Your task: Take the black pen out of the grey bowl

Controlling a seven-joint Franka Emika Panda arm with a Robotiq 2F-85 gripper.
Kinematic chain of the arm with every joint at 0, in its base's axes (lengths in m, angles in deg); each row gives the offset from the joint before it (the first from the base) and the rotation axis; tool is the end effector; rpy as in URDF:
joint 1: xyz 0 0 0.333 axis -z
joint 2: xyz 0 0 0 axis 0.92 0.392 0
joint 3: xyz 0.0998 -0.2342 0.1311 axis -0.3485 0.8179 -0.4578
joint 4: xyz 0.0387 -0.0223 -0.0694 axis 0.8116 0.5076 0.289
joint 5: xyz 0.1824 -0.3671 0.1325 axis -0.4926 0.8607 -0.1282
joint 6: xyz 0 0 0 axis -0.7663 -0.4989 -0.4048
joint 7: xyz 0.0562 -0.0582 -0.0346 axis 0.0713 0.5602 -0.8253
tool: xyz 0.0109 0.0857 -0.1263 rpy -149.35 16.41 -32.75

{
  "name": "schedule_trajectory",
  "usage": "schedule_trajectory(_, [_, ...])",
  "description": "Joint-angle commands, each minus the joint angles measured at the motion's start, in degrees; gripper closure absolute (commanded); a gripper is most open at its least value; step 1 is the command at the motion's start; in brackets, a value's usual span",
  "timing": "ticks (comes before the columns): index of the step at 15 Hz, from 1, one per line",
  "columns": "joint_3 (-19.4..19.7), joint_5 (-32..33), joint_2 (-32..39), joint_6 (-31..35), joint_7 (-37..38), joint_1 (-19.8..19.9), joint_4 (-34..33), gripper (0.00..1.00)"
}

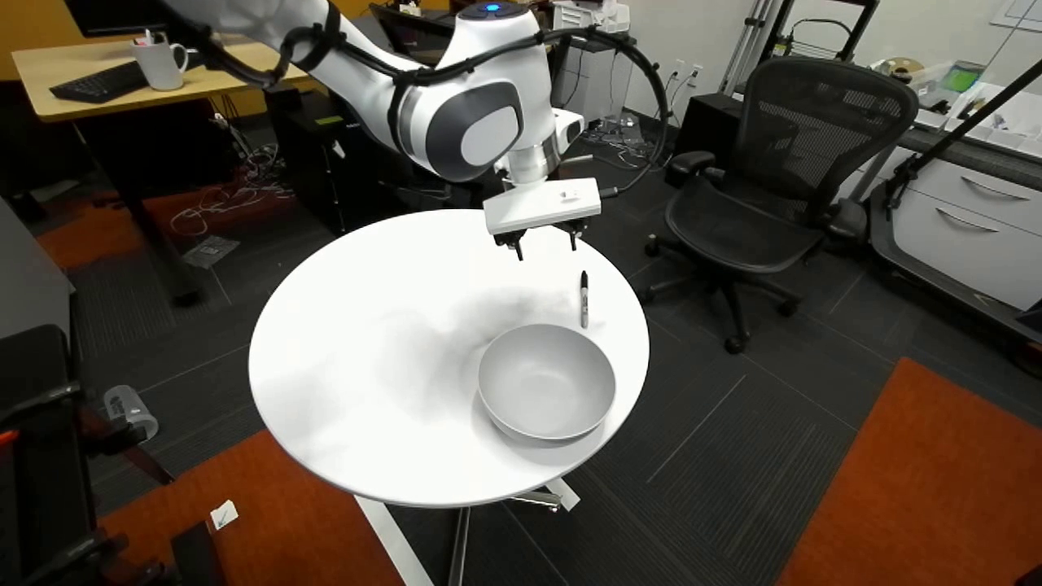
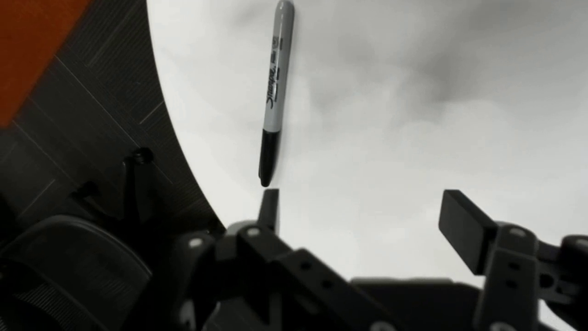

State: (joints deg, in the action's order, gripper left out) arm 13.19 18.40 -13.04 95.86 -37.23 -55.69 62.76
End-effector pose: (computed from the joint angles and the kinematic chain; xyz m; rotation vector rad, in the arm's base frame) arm 0.7651 -0.0819 0.1115 2.6137 1.2822 0.4006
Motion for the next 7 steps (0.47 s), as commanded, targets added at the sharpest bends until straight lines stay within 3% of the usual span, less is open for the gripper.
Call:
schedule_trajectory(1, [0.2,-0.9,-4.6,0.8,0.9,0.1,4.8,0.0])
schedule_trajectory(7, [0.4,-0.7,-2.9,0.0,-0.1,-0.3,2.6,0.0])
